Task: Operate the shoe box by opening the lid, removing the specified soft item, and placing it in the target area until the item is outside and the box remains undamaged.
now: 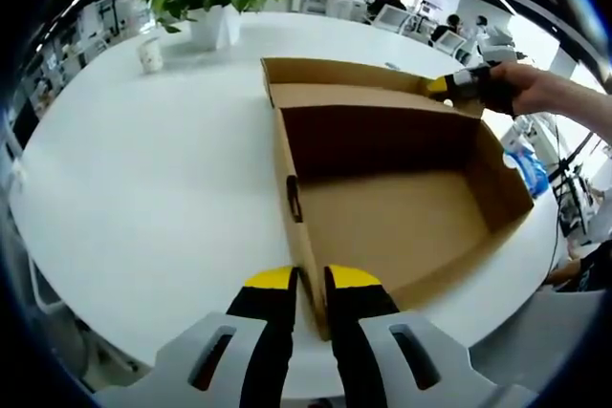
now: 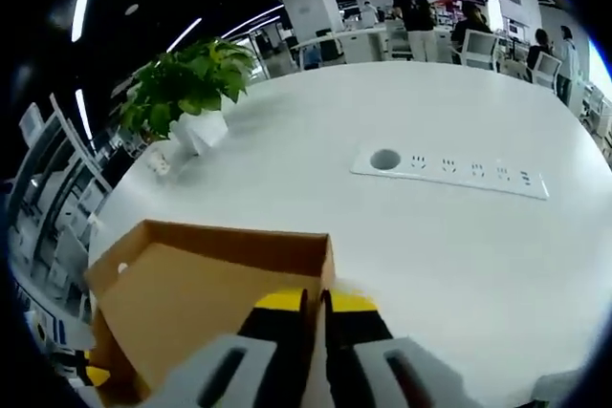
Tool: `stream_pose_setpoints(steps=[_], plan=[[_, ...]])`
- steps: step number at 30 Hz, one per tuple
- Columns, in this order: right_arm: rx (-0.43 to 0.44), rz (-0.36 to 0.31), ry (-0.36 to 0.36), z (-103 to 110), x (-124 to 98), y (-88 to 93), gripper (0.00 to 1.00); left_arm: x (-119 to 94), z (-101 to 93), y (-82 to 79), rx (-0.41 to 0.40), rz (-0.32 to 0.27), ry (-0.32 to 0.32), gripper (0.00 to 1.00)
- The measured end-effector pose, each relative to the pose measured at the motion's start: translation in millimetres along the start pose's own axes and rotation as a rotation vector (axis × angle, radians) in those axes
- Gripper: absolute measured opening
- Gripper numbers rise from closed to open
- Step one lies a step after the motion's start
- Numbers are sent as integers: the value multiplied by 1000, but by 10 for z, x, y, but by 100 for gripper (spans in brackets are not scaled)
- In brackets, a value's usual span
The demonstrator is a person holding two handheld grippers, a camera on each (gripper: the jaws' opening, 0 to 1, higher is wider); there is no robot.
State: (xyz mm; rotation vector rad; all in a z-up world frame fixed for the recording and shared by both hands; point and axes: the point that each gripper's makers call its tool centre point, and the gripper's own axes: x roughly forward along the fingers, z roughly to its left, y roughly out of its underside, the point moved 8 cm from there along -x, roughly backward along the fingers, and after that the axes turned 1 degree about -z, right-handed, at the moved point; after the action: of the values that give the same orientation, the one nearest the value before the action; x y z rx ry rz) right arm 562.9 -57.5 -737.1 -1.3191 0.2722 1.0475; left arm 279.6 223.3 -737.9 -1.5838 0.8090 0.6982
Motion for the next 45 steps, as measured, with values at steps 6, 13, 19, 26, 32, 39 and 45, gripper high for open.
stream_pose_setpoints(steps=[6, 13, 19, 26, 32, 39, 45], plan=[[-74, -22, 1, -10, -115, -66, 0, 0, -2, 3, -1, 2, 5, 11], [-81, -40, -8, 6, -250, -94, 0, 16, 13, -1, 5, 3, 1, 10], [-106, -55, -9, 14, -360, -118, 0, 19, -4, 13, 14, 13, -6, 9], [-109, -82, -19, 63, -500, -161, 0, 19, -2, 22, 18, 16, -18, 7], [-130, -111, -32, 128, -640, -200, 1, 7, 3, 26, 9, 19, -32, 5], [-171, -116, -27, 132, -711, -220, 1, 5, -39, 15, 17, 31, -51, 4], [-210, -127, -19, 138, -743, -266, 1, -3, -83, 7, 48, 53, -79, 4]])
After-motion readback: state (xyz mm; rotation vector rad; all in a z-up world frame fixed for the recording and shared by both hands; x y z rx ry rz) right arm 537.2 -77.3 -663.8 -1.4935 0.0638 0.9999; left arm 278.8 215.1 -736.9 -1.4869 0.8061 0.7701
